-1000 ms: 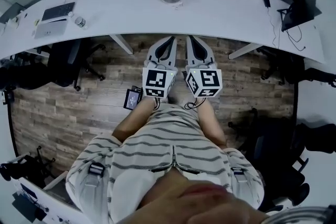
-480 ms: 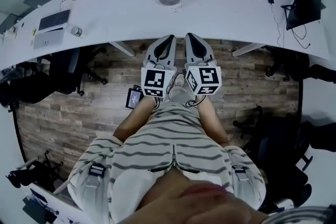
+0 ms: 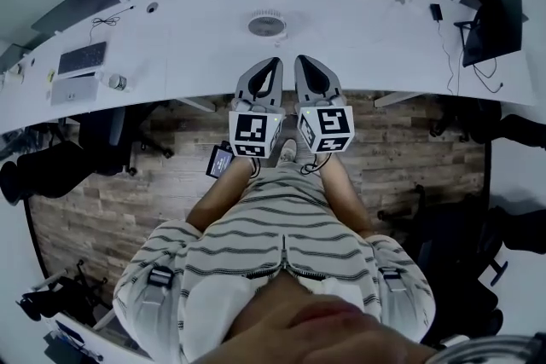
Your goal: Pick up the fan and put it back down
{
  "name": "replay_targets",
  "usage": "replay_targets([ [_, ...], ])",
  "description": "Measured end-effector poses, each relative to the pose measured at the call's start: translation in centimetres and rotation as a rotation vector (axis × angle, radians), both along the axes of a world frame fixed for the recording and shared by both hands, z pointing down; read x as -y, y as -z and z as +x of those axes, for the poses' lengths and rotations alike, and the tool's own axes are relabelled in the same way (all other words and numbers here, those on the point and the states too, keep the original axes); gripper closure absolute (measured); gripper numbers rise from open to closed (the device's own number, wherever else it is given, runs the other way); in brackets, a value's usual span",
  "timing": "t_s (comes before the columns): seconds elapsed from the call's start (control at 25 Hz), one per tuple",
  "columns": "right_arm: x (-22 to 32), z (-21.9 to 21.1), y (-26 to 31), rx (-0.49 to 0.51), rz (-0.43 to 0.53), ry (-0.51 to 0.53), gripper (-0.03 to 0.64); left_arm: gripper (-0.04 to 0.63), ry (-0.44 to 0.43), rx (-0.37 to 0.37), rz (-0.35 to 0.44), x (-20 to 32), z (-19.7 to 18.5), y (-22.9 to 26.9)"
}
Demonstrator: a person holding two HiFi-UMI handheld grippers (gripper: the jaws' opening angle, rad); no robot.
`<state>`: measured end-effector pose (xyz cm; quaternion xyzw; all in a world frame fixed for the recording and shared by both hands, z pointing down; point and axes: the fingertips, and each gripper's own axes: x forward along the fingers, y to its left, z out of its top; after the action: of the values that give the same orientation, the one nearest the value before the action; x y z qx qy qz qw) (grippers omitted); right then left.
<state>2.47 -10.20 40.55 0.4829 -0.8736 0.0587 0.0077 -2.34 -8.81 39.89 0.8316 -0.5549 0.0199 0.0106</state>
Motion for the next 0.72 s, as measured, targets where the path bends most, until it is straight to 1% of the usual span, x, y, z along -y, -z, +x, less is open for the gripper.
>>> replay_targets([
  [0.16,2.7,0.8,-0.5,0.01,-0.013,-0.006,0.611,0.588,0.001,0.022,-0.017,2.9,0.7,-0.4],
  [0.36,5.4,1.4,-1.0,0.015,-0.029,0.005,0.611,0.588,0.009,0.036,-0.016,5.6,1.5,-0.3],
  [0.56,6.9,1.0,-1.7,0.023,-0.05,0.014,0.611,0.588,0.017,0.051,-0.035,7.0,1.0,-1.0],
  [0.72,8.2,0.2,-1.3,0.019,-0.043,0.011,0.611,0.588,0.019,0.051,-0.031,8.3,0.0,-0.6],
])
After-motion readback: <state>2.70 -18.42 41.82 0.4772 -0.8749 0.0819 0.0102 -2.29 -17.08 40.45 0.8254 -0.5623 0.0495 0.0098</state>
